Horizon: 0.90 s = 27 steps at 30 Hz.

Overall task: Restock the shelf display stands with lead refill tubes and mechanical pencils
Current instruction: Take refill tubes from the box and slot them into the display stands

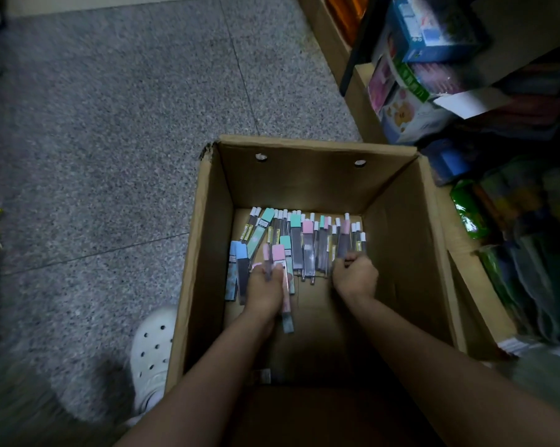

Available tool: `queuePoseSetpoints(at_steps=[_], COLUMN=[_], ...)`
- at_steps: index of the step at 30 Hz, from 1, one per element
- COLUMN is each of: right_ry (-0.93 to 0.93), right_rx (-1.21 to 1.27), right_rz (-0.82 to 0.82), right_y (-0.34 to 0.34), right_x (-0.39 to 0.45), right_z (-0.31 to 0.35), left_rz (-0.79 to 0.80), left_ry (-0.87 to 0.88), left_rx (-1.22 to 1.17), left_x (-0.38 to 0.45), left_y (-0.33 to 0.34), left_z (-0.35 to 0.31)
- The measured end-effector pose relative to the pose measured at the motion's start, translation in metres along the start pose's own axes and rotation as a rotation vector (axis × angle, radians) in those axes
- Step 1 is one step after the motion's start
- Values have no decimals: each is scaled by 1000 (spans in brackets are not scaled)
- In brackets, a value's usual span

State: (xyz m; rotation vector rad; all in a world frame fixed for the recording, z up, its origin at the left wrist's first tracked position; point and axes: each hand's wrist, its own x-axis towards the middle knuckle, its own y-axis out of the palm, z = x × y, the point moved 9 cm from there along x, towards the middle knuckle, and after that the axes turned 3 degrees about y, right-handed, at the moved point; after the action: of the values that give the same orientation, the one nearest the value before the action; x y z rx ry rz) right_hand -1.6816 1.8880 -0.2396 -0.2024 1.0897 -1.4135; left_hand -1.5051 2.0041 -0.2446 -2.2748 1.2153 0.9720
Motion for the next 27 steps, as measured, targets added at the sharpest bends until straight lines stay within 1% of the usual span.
queuePoseSetpoints(at_steps=[2, 3, 6, 10, 13, 14, 16, 18, 20, 22, 24, 27], right_ry=[12, 16, -6, -144, -285, -327, -376, -406, -459, -513, -552, -585], right_rx=[122, 191, 431, 626, 626, 602, 567, 578, 609, 588, 562, 540], right_rz=[32, 58, 109, 133, 98, 76, 44, 50, 68, 62, 59, 61], right_y=[-6, -9, -25, -67, -110, -126, -158, -186, -213, -239, -264, -297], right_x=[-10, -16, -41, -73, -95, -101, -113, -124, -138, -154, -172, -195], right_z=[3, 6, 25, 61, 83, 88, 93, 95, 96, 97, 100, 104], left_rz=[90, 130, 229, 424, 554, 579, 629, 666, 656, 648, 694, 781], left_ry=[-11, 1, 106, 268, 349, 363, 368, 383, 439, 475, 467, 491], left_rx=[-100, -105, 75, 254, 400, 411, 379, 357, 342, 309, 251, 248], left_x=[-10, -15, -36, -78, -109, -120, -138, -158, -173, -189, -208, -237], left_y=[10, 15, 30, 58, 75, 78, 85, 93, 100, 110, 126, 152], left_z=[-12, -20, -54, -121, -169, -183, -201, -213, -225, -234, -239, -245])
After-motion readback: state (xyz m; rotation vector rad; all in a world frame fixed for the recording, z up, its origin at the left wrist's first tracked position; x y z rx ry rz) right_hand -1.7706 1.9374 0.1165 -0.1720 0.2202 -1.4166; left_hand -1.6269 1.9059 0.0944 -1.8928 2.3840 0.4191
